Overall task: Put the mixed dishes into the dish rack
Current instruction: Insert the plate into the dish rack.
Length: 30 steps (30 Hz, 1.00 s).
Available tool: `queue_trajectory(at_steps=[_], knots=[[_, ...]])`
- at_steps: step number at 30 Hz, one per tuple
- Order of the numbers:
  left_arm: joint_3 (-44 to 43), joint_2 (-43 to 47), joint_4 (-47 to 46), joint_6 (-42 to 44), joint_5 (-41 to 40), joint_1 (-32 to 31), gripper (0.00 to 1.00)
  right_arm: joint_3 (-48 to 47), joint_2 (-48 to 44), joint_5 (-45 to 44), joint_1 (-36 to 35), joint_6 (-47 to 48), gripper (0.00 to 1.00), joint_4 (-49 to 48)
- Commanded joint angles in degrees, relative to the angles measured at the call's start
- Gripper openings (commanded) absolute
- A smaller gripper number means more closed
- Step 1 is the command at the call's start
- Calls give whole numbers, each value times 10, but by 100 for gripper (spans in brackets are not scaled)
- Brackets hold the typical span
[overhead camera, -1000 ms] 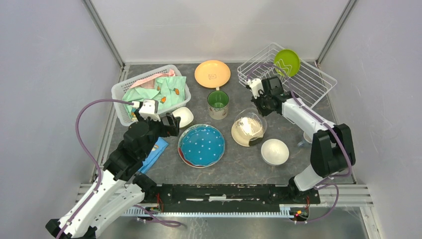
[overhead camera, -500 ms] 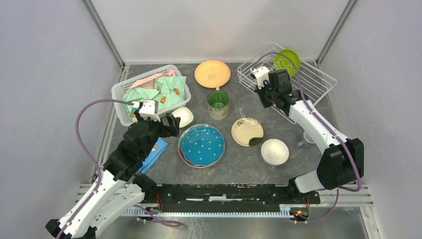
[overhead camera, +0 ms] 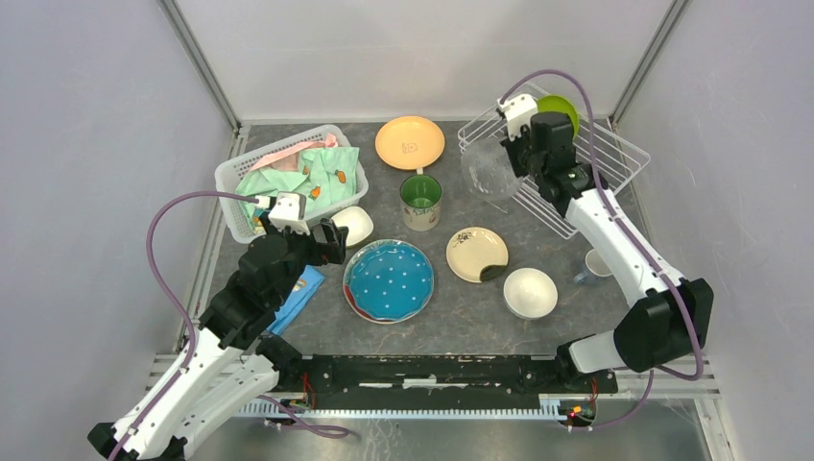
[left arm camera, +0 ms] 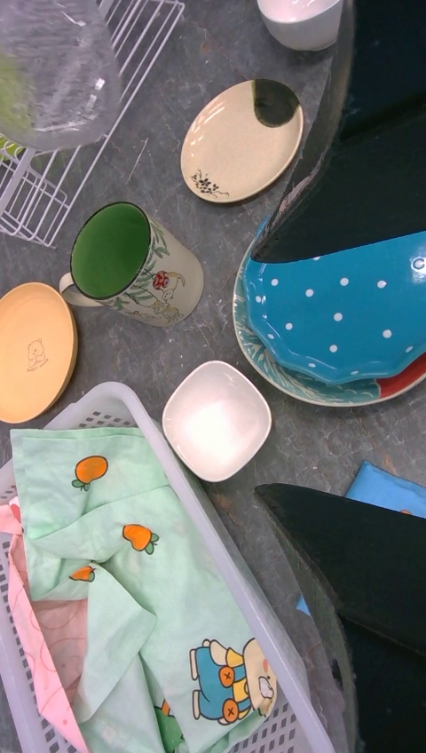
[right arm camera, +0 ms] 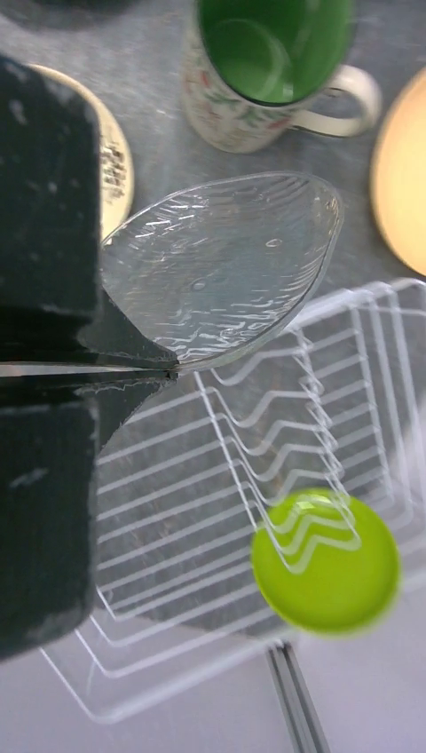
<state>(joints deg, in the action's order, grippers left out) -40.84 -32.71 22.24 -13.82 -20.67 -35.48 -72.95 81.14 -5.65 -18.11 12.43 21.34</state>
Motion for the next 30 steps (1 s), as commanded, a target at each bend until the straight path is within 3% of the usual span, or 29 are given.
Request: queue_trajectory(at_steps=[1,11,18,30], knots=[[0,-4,-8,10,4,-2,100,-72,-1,-49,16,6,0,-79],[0,-13,-8,10,8,-2,100,-126,77,-122,95,31,0,-209],[-2,-20,-6,10,13,-2,100,-182,169,-154,135,114,0,-263],[-2,-25,-2,10,-1,-2,100,-230,288,-102,178,210,0,-328]])
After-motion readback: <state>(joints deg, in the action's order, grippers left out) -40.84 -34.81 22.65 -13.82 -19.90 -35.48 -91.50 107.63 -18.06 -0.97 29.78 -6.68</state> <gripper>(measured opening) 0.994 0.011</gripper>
